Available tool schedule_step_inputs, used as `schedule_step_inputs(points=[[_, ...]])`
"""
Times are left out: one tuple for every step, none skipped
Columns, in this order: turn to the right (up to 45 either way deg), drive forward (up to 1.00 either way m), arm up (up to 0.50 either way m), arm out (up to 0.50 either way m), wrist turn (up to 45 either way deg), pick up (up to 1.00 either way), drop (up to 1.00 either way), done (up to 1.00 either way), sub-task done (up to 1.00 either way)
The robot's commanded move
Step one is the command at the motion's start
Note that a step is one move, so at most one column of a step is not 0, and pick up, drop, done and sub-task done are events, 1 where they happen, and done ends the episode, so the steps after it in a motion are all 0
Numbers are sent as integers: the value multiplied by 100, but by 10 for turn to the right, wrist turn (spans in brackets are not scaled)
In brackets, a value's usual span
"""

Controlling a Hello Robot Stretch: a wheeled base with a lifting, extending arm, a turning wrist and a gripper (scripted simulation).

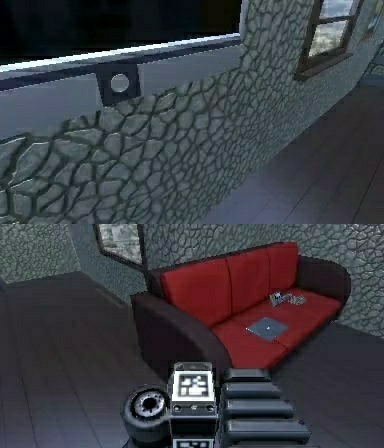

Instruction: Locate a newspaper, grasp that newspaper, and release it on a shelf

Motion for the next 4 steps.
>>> schedule_step_inputs(points=[[450, 0, 0, 0, 0, 0, 0, 0, 0], [30, 0, 0, 0, 0, 0, 0, 0, 0], [0, 100, 0, 0, 0, 0, 0, 0, 0], [0, 65, 0, 0, 0, 0, 0, 0, 0]])
